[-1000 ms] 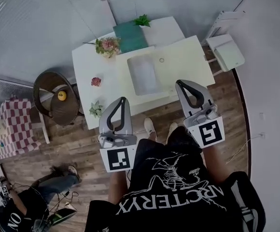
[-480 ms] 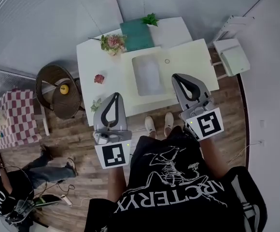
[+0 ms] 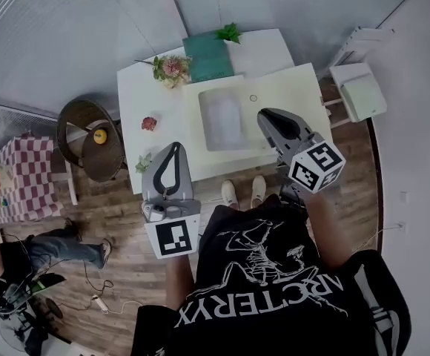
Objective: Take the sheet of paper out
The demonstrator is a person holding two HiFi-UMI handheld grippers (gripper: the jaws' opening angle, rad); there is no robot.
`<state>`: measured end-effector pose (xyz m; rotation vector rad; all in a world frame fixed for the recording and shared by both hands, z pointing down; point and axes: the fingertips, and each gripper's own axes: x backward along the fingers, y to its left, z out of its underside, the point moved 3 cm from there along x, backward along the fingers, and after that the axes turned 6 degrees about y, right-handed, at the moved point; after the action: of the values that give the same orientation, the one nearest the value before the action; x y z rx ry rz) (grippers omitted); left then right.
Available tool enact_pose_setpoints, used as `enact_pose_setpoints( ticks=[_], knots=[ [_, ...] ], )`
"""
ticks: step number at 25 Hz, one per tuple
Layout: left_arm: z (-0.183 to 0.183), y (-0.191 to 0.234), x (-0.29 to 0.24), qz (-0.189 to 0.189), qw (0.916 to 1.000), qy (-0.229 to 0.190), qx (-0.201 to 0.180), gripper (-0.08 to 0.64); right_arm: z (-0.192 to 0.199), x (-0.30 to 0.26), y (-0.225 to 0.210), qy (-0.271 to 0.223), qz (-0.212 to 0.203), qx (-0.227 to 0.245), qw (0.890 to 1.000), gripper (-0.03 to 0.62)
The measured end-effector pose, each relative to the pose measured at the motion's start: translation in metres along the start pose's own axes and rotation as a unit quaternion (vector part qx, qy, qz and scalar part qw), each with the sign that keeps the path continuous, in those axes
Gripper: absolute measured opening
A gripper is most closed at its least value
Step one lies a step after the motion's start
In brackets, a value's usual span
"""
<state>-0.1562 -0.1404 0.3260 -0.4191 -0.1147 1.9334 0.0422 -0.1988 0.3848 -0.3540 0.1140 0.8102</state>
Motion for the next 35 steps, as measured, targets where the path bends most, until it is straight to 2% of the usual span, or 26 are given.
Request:
enact_pose_setpoints(
  ticks=[2, 3, 4, 5, 8, 10, 11, 14, 15, 16, 18, 22, 27, 30, 35],
  knots=[
    [0.000, -0.002, -0.001, -0.005, 1.0000, 0.004, -0.002, 0.012, 0.023, -0.008, -0.026, 0.005, -0.041, -0.101, 0.994, 0.035],
    [0.000, -0.003, -0.001, -0.008, 0.9999, 0.006, -0.002, 0.012, 0.036, -0.013, -0.039, 0.007, -0.058, -0.150, 0.987, 0.104],
    [0.000, -0.005, -0.002, -0.011, 0.9999, 0.008, -0.002, 0.012, 0.048, -0.018, -0.051, 0.011, -0.072, -0.197, 0.978, 0.217],
    [0.000, -0.006, -0.001, -0.014, 0.9998, 0.011, -0.003, 0.012, 0.061, -0.024, -0.062, 0.015, -0.085, -0.239, 0.967, 0.366],
    [0.002, -0.009, 0.001, -0.024, 0.9993, 0.027, -0.006, 0.012, 0.106, -0.040, -0.089, 0.036, -0.120, -0.339, 0.932, 0.411],
    [0.002, -0.011, 0.006, -0.033, 0.9987, 0.038, -0.006, 0.012, 0.137, -0.053, -0.101, 0.059, -0.145, -0.412, 0.897, 0.437],
    [0.003, -0.011, 0.009, -0.038, 0.9982, 0.045, -0.007, 0.012, 0.152, -0.059, -0.106, 0.072, -0.159, -0.452, 0.875, 0.448],
    [0.011, -0.012, 0.019, -0.055, 0.9961, 0.068, -0.011, 0.012, 0.193, -0.080, -0.112, 0.118, -0.205, -0.554, 0.798, 0.459],
    [0.015, -0.012, 0.023, -0.060, 0.9952, 0.076, -0.011, 0.012, 0.204, -0.087, -0.112, 0.130, -0.217, -0.571, 0.781, 0.459],
    [0.019, -0.012, 0.028, -0.067, 0.9942, 0.084, -0.010, 0.012, 0.212, -0.094, -0.113, 0.140, -0.222, -0.580, 0.771, 0.459],
    [0.027, -0.012, 0.037, -0.079, 0.9919, 0.099, -0.004, 0.012, 0.225, -0.104, -0.114, 0.157, -0.217, -0.584, 0.766, 0.459],
    [0.033, -0.011, 0.052, -0.097, 0.9884, 0.117, 0.002, 0.012, 0.243, -0.115, -0.117, 0.183, -0.200, -0.580, 0.769, 0.459],
    [0.037, -0.011, 0.062, -0.109, 0.9859, 0.127, 0.000, 0.012, 0.263, -0.127, -0.118, 0.199, -0.185, -0.594, 0.757, 0.457],
    [0.040, -0.012, 0.067, -0.113, 0.9848, 0.132, 0.004, 0.012, 0.266, -0.142, -0.117, 0.202, -0.185, -0.592, 0.758, 0.457],
    [0.039, -0.011, 0.073, -0.115, 0.9838, 0.138, -0.004, 0.012, 0.269, -0.176, -0.107, 0.234, -0.185, -0.598, 0.743, 0.450]
  ],
)
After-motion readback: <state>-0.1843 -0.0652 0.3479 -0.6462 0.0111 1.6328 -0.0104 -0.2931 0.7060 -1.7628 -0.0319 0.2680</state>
